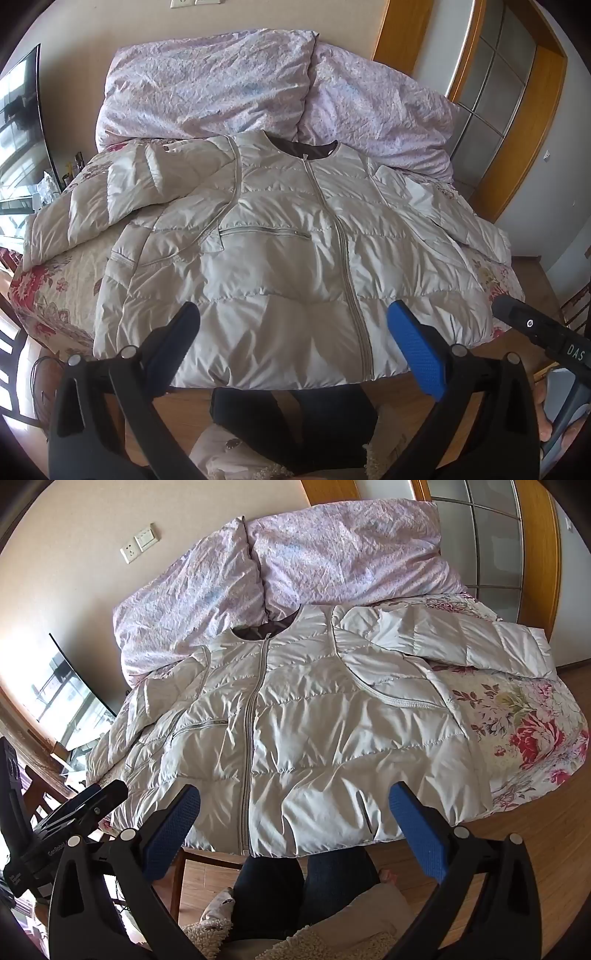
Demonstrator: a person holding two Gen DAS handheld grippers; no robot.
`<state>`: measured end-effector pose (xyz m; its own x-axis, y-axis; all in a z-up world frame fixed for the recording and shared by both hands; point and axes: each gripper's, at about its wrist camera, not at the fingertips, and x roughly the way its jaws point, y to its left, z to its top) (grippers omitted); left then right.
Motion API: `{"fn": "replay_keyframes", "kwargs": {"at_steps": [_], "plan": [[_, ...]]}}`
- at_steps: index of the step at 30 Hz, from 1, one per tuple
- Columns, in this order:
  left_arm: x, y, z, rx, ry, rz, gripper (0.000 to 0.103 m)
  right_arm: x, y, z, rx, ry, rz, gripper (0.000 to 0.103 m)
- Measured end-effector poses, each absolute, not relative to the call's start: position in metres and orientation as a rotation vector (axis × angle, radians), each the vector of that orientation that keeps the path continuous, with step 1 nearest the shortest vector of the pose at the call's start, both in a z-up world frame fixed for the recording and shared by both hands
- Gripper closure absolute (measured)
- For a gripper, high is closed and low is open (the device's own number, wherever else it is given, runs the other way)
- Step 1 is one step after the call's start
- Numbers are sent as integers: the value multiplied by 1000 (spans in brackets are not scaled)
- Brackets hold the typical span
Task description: Fold large clothes
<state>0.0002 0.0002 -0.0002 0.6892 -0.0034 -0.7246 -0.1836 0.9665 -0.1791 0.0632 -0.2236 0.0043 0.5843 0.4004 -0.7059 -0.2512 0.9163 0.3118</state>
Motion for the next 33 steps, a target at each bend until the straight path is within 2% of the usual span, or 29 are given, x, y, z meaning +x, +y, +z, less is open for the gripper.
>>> {"fn": "replay_keyframes", "kwargs": {"at_steps": [33], "plan": [[-1,-2,3,-237,797,104,2,63,-223,5,187,870,382,1]]}}
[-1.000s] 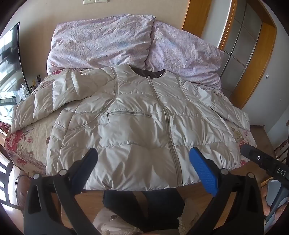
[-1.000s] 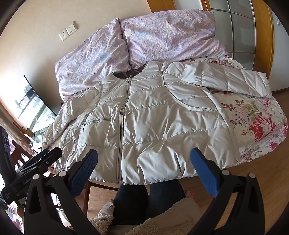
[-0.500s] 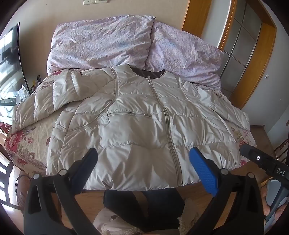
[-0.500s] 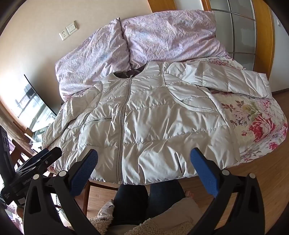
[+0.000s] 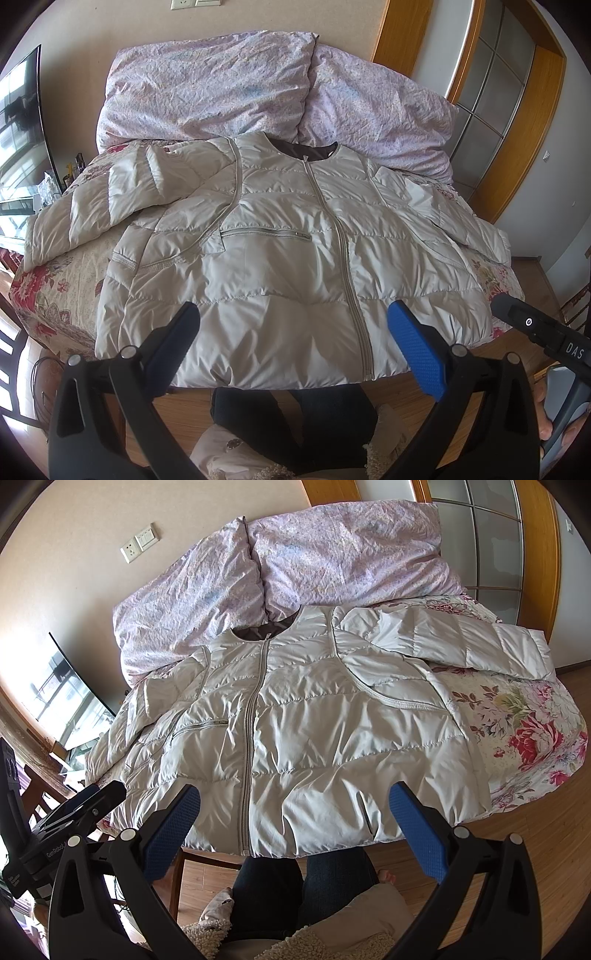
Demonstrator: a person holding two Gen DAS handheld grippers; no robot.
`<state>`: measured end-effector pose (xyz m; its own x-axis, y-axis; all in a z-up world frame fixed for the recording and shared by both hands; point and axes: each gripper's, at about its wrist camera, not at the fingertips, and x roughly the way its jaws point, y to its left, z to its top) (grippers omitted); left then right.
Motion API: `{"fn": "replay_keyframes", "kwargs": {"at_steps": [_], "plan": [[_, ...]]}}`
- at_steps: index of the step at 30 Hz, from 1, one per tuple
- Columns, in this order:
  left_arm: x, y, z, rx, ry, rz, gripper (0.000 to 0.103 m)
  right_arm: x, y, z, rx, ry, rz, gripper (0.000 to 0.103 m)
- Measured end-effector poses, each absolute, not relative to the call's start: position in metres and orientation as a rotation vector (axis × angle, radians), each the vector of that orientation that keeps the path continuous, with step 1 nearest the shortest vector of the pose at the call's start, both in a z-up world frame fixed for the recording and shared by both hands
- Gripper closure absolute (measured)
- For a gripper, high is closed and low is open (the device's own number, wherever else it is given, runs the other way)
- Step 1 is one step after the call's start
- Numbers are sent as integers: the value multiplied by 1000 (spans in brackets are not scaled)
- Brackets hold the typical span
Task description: Fold large clothes
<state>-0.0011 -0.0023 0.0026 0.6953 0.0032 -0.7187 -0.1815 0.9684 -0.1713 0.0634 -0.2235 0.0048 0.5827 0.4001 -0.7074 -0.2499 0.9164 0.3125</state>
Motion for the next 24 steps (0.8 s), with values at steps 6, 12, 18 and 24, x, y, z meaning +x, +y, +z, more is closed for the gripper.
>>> {"fn": "replay_keyframes", "kwargs": {"at_steps": [6,12,18,24], "plan": [[-1,-3,3,-236,797,104,2,64,-224,5,186,870,381,1],[-1,-2,3,-238,797,103,2,63,-225,5,188,869,380,1],[-2,-1,3,-238,796,105,2,64,-225,5,188,869,381,1],[-2,0,4,-237,796,105,2,64,-225,5,187,869,380,1]]}}
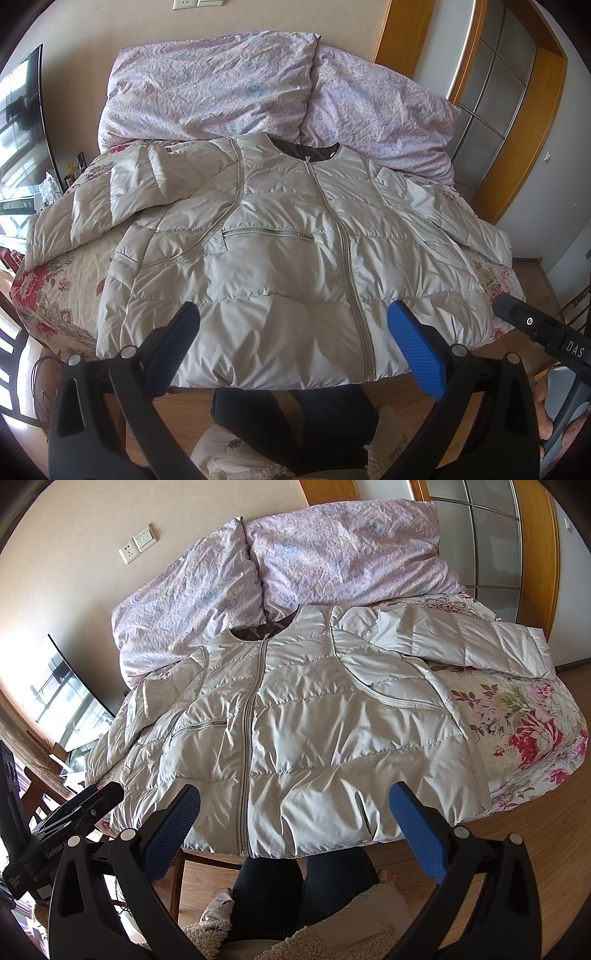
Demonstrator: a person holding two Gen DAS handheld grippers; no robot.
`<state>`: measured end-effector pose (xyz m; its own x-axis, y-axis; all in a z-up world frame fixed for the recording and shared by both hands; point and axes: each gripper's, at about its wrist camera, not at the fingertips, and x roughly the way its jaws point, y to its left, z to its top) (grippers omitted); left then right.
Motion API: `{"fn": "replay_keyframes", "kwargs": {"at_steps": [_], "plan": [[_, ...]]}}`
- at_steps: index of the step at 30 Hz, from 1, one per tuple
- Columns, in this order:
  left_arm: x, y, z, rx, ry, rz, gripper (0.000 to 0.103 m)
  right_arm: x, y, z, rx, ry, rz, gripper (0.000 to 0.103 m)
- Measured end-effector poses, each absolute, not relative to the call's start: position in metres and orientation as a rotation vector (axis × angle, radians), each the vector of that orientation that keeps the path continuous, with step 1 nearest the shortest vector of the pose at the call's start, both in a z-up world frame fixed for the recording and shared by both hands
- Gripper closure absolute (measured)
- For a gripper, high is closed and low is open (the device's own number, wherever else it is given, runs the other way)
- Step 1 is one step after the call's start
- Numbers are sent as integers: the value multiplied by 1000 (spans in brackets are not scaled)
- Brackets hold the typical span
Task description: Fold large clothes
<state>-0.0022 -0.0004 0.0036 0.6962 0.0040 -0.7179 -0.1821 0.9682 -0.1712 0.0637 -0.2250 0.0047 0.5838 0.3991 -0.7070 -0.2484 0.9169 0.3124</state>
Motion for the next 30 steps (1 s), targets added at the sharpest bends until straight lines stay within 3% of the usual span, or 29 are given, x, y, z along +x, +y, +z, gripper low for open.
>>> {"fn": "replay_keyframes", "kwargs": {"at_steps": [30], "plan": [[-2,-1,3,-238,796,106,2,66,-226,5,190,870,379,1]]}}
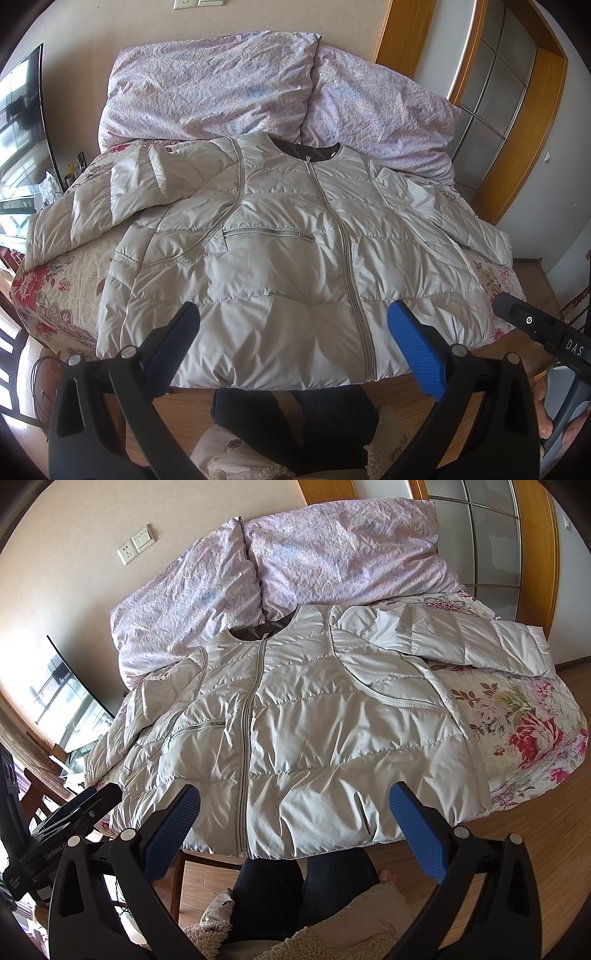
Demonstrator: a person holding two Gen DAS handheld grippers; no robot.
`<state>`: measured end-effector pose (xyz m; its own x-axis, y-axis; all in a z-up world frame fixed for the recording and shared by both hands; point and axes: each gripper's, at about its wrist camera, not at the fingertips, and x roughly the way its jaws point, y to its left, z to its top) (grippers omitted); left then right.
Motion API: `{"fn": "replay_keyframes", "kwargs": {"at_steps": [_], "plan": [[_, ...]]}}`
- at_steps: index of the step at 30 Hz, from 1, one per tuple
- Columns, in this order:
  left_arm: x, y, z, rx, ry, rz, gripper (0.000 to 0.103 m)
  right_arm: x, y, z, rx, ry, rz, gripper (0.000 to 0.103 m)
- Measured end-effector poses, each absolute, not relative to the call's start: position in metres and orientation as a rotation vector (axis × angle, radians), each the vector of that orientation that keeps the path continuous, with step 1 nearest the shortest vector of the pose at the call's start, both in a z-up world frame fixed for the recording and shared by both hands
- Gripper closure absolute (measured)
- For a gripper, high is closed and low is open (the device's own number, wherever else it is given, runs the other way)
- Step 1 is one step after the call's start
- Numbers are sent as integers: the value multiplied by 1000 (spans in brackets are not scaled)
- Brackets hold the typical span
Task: Fold large clothes
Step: 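Grasp the jacket sleeve cuff with the right gripper and lift it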
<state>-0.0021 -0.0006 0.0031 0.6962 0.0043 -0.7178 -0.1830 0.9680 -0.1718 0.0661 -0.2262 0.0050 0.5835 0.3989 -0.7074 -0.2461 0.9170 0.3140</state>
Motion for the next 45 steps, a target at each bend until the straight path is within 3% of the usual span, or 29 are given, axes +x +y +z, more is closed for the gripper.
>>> {"fn": "replay_keyframes", "kwargs": {"at_steps": [11,25,36,45], "plan": [[7,13,-3,-250,815,122,2,95,-251,-6,277,826,305,1],[61,52,-47,-388,900,-12,2,222,-428,-83,916,835,-14,1],[92,76,-73,-557,888,-61,2,266,-553,-133,1184,765,-297,44],[103,79,-77,-540,841,-68,2,292,-559,-136,1150,736,-311,56]]}}
